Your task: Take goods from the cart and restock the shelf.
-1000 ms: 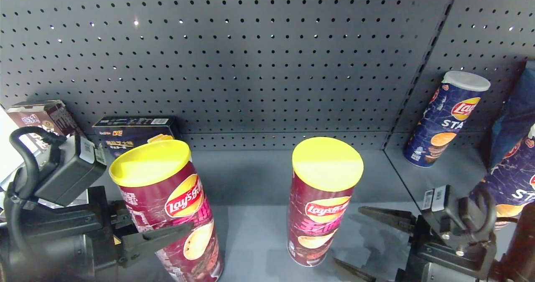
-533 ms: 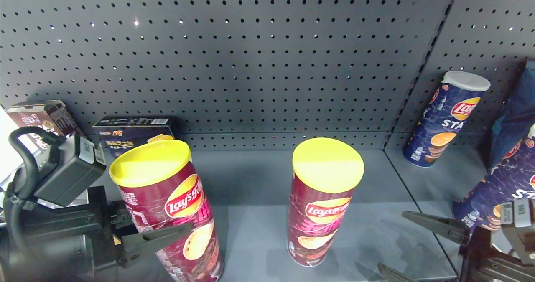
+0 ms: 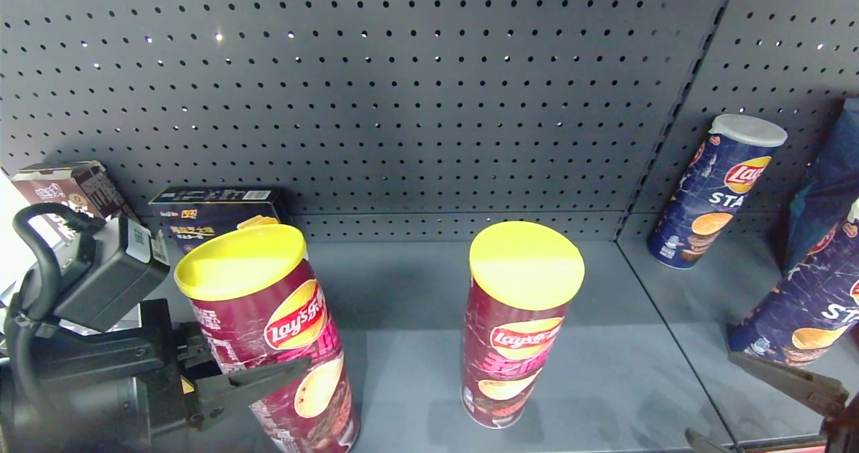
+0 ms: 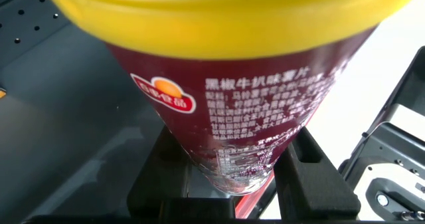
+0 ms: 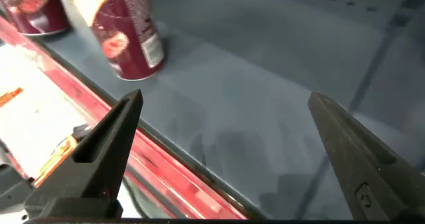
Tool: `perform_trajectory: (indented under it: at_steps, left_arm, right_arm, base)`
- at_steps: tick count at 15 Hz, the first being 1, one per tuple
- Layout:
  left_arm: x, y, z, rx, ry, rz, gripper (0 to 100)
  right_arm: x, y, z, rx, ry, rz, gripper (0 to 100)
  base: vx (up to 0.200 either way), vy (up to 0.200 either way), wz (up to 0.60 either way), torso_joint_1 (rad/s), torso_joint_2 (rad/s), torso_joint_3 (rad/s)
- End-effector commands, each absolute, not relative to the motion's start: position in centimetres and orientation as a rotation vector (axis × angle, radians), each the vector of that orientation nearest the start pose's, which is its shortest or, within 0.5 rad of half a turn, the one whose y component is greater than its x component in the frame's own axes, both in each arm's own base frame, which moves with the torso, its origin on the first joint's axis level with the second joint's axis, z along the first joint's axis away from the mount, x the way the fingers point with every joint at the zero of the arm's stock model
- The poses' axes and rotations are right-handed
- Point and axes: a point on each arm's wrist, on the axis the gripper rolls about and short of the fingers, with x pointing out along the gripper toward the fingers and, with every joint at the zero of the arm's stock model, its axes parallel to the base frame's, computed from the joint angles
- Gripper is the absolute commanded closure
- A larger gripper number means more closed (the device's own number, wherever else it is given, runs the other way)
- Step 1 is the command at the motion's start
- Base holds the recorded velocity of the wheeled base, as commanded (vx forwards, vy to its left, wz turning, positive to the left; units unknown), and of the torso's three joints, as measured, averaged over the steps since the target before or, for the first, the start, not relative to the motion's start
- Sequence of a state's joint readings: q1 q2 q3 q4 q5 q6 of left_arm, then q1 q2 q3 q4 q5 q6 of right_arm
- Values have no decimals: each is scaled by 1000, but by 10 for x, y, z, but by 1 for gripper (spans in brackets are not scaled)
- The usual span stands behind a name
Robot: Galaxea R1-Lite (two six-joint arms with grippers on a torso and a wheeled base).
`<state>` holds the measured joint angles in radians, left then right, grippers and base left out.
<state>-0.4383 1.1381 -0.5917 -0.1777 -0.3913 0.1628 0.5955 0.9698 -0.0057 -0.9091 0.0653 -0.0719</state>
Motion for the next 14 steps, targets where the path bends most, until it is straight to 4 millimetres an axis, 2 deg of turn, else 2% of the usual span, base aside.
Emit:
perform_trajectory:
  at_steps: [1,4,6,7,9,10,12,14]
  left_arm:
    - [137,-74,210,160,310,-849,100]
    - [133,-72,210,160,303,-849,100]
    - [133,-72,207,160,313,-849,100]
    - [130,-71,206,161,311,-851,100]
    - [129,-70,204,160,314,-852,100]
    - [129,-71,205,161,309,-854,100]
    - [129,-71,206,159,306,-864,100]
    - [129,-71,205,160,310,-869,100]
  right_arm:
    - [64,42,144,-70,-21,624,0]
    - [55,21,147,-63,-82,408,0]
    - [40,14,147,-58,-137,357,0]
    - [18,6,136,-58,-159,290,0]
    - [-10,-1,111,-63,-155,206,0]
    - [-17,-3,99,-63,-138,162,0]
    - [-16,-5,103,-55,-150,71,0]
    - [-15,-6,96,-58,-83,-6,0]
  base:
    - [0,0,0,0,0,0]
    - [0,0,0,0,0,0]
    - [0,0,0,0,0,0]
    - [0,0,0,0,0,0]
    - [0,0,0,0,0,0]
    - [0,0,0,0,0,0]
    - [0,0,0,0,0,0]
    - [0,0,0,0,0,0]
